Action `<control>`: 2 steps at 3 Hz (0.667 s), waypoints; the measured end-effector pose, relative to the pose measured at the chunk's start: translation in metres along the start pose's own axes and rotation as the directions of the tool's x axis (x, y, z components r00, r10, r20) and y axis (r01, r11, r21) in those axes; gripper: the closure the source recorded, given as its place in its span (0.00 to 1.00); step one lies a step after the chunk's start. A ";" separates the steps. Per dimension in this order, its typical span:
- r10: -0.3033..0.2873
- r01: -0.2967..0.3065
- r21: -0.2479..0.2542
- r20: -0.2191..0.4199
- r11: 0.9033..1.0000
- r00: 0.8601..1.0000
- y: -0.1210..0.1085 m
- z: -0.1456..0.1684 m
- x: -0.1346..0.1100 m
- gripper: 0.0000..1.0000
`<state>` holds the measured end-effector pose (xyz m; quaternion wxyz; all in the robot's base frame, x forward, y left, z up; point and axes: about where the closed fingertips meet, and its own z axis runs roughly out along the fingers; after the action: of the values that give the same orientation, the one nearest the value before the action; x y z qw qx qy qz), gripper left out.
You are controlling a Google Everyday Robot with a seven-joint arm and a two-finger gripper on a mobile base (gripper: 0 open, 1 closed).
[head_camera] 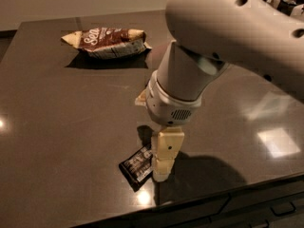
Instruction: Move rxbar chocolate near rxbar blueberry
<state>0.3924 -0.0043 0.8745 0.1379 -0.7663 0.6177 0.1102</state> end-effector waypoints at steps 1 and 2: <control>0.000 0.000 -0.007 -0.003 1.000 1.000 0.002 0.012 -0.003 0.00; 0.007 -0.007 -0.015 -0.012 1.000 1.000 0.005 0.024 0.001 0.00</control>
Offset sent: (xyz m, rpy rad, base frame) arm -0.0052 0.0070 -0.0343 -0.0218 0.0252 -0.0037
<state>0.3873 0.0021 0.8515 0.1278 -0.7660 0.6203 0.1106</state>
